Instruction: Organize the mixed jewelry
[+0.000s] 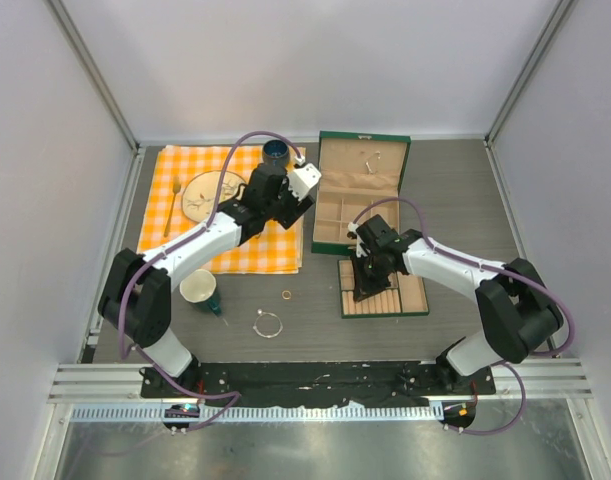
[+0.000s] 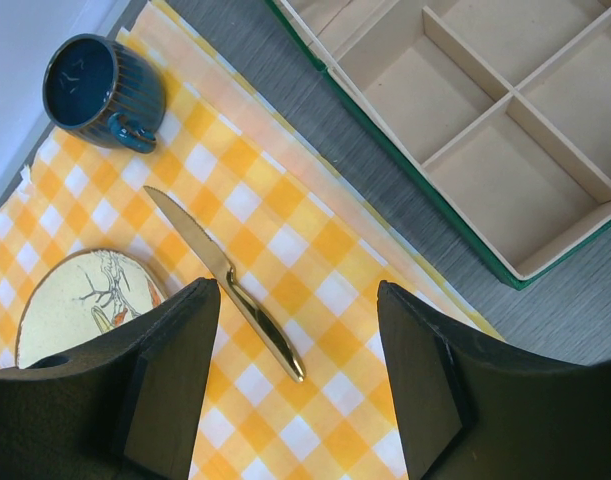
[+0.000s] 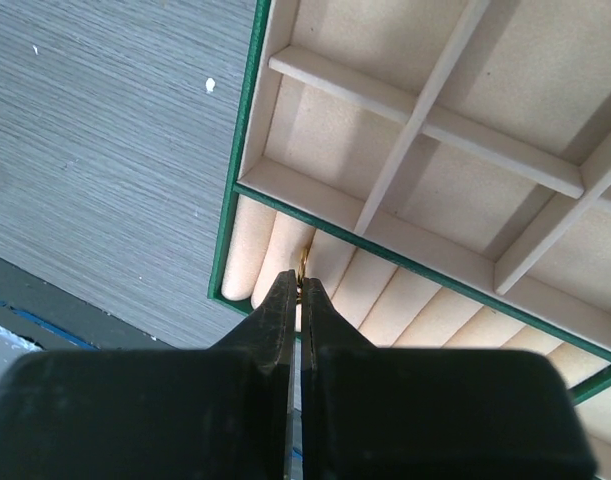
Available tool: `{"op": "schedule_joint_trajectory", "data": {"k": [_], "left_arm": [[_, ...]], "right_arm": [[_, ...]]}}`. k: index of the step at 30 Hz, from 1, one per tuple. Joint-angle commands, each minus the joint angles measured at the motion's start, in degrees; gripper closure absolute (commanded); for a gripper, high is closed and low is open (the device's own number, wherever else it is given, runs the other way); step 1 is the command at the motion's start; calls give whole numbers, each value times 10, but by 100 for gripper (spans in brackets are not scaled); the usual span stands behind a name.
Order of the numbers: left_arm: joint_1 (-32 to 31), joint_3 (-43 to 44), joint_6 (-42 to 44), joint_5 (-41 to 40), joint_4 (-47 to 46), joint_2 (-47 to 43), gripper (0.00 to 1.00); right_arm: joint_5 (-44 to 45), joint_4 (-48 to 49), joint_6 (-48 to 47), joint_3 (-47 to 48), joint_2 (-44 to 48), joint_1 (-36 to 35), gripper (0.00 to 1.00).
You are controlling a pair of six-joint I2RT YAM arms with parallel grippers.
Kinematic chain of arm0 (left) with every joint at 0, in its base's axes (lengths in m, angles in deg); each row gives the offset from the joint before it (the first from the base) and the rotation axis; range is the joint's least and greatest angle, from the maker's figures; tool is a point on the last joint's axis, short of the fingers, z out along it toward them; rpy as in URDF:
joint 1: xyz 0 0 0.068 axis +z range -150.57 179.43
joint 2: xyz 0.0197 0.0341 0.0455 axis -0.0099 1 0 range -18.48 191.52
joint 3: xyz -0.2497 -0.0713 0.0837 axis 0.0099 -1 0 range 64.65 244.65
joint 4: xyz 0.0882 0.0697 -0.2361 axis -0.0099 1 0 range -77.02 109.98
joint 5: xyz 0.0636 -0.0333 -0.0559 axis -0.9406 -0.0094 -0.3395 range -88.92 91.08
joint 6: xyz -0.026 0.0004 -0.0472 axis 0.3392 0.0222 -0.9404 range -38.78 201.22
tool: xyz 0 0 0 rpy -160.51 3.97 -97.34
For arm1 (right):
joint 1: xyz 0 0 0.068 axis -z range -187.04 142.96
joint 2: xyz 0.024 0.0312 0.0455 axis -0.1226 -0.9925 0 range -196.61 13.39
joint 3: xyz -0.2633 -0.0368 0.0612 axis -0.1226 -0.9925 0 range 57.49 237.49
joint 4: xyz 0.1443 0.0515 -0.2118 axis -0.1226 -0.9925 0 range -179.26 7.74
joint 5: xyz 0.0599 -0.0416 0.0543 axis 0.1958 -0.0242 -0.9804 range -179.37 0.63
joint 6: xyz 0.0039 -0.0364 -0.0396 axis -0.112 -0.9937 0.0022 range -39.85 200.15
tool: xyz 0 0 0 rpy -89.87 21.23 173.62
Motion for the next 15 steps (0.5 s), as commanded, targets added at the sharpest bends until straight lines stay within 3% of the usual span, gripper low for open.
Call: {"op": "schedule_joint_trajectory", "data": {"k": [1, 15], "left_arm": [[1, -2, 2, -2, -30, -6, 31], [1, -16, 8, 3, -37, -15, 31]], "right_arm": [[13, 15, 6, -3, -7, -2, 99], [22, 22, 4, 2, -20, -2, 99]]}}
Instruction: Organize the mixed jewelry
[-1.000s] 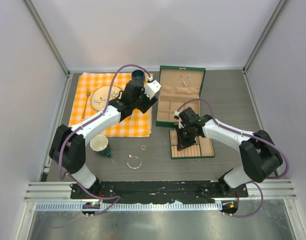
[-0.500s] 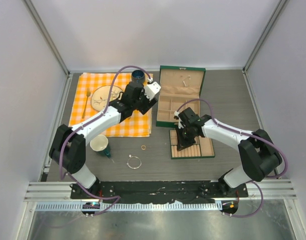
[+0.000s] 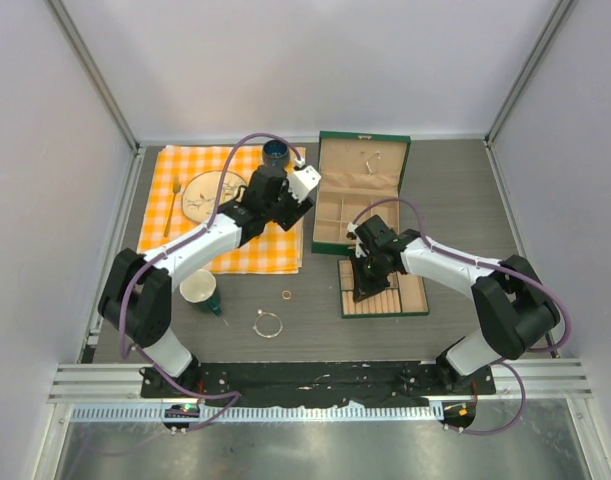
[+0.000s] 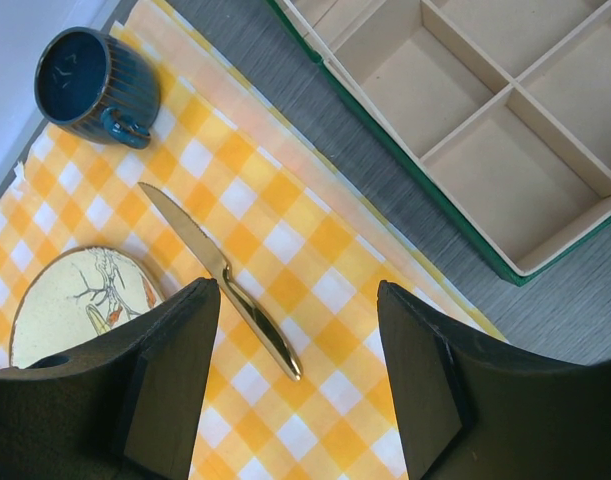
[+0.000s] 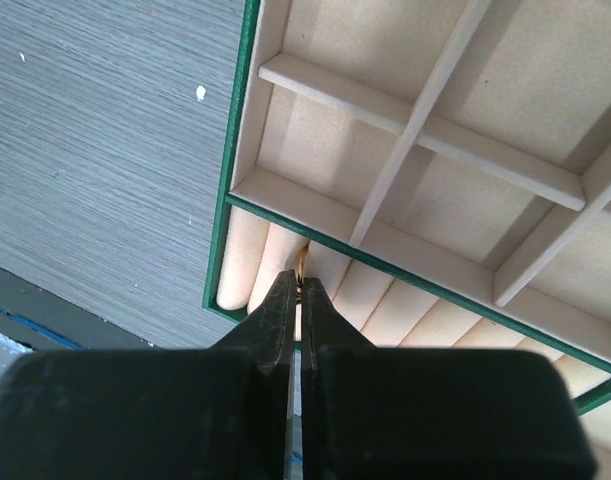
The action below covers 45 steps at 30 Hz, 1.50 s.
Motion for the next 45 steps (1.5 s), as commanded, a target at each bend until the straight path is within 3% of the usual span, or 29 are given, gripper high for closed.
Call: {"op": "schedule_joint_trajectory", "data": {"k": [1, 25, 35, 45], "left_arm": [[1, -7, 8, 3, -30, -16, 31], [1, -26, 19, -2, -39, -22, 31], [1, -29, 20, -3, -37, -26, 31], [1, -36, 23, -5, -35, -31, 31]], "right_arm": [[20, 16, 0, 2, -8, -2, 99], [30, 31, -7, 3, -32, -14, 99], [31, 29, -14, 9, -11, -14, 74], [44, 22, -25, 28, 22, -12, 66]]}}
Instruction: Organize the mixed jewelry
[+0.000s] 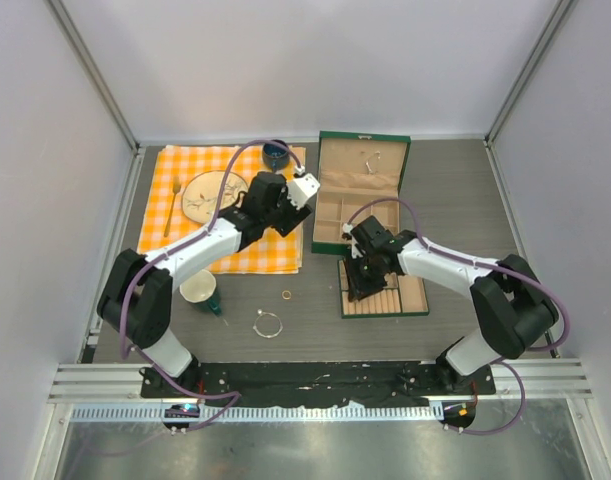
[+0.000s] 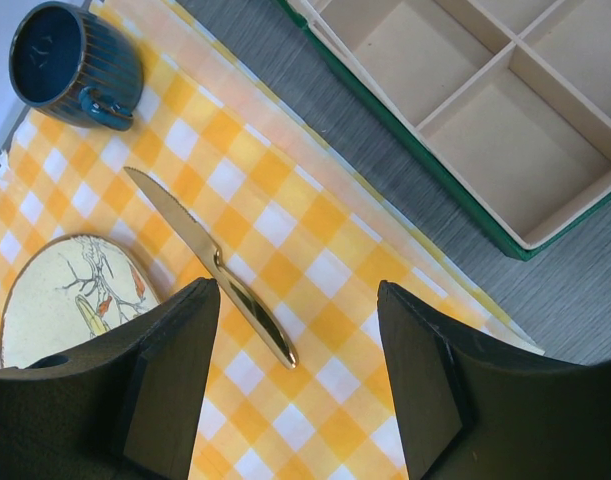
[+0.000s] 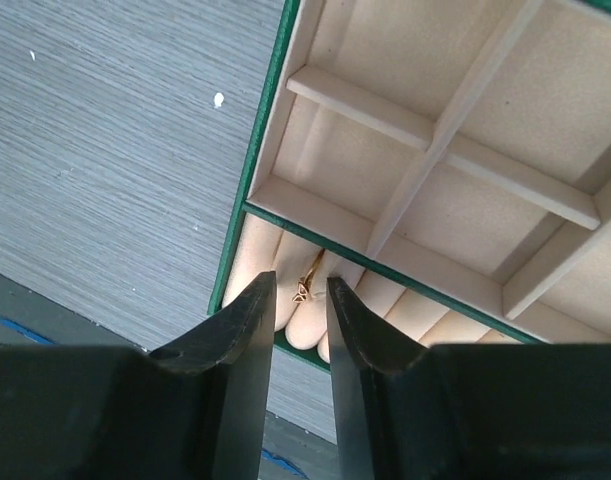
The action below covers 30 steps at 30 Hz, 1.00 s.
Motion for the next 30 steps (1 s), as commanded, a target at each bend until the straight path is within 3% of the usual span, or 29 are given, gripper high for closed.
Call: {"op": "schedule_joint_trajectory", "data": {"k": [1, 10, 18, 22, 30], "left_arm": [[1, -5, 9, -4, -20, -29, 31], [1, -22, 9, 21, -3, -55, 31], [1, -60, 48, 173, 102, -112, 31], [1, -78, 72, 209, 179, -128, 31], [1, -128, 30, 167, 172, -97, 33]], "right_arm": [[33, 13, -16, 25, 31, 4, 66], [38, -3, -30, 53, 71, 39, 67], [20, -22, -68, 138, 74, 105, 71], [30, -30, -90, 174, 73, 112, 73], [40, 27, -109, 185, 90, 112, 73]]}}
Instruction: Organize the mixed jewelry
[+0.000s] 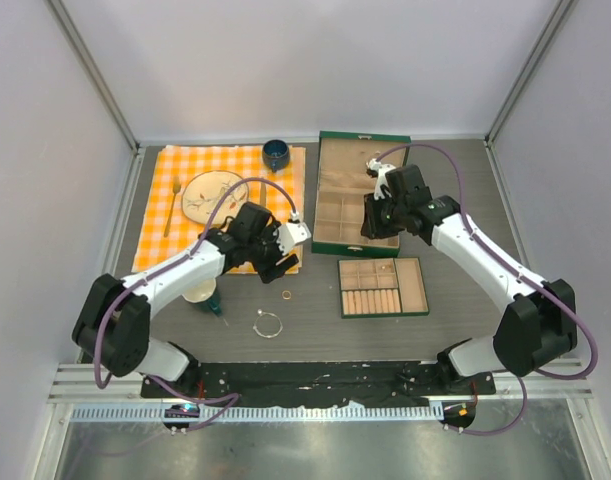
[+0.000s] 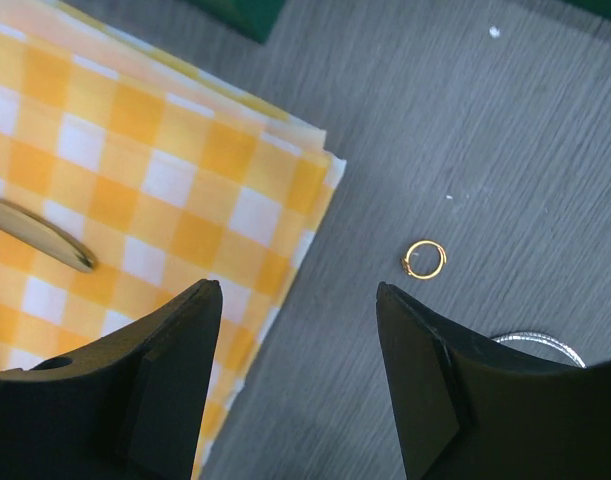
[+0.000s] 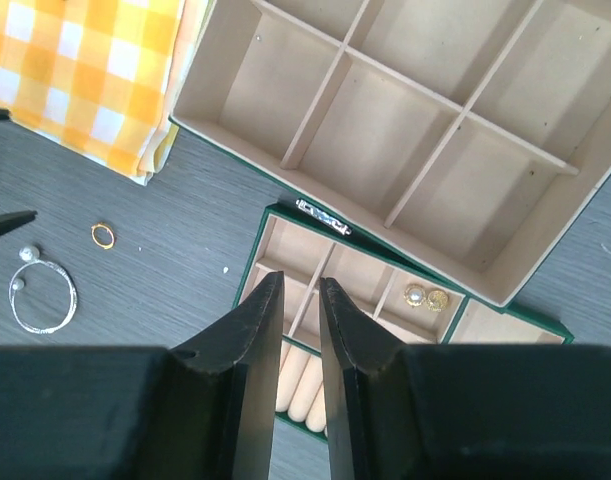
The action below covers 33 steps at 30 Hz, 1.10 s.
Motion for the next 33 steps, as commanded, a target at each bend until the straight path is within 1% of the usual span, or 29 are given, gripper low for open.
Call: {"op": "schedule_joint_trajectory", "data": {"k": [1, 6, 10, 14, 21, 33], "left_arm": [[1, -10, -32, -14, 4, 23, 34], [-6, -1, -61, -24, -3, 73, 37], [-8, 7, -75, -17, -7, 87, 37], [-14, 13, -98, -13, -2, 97, 37], [-41, 14, -113, -26, 4, 105, 37], [-43, 14, -112, -39, 4, 120, 41]], "right_arm": [[6, 39, -20, 26, 19, -1, 73], [10, 43, -21, 27, 12, -1, 76], [18, 46, -23, 16, 18, -1, 77], [25, 50, -26, 10, 28, -1, 77], [23, 53, -22, 10, 26, -1, 77], [22, 55, -22, -1, 33, -1, 78]]}}
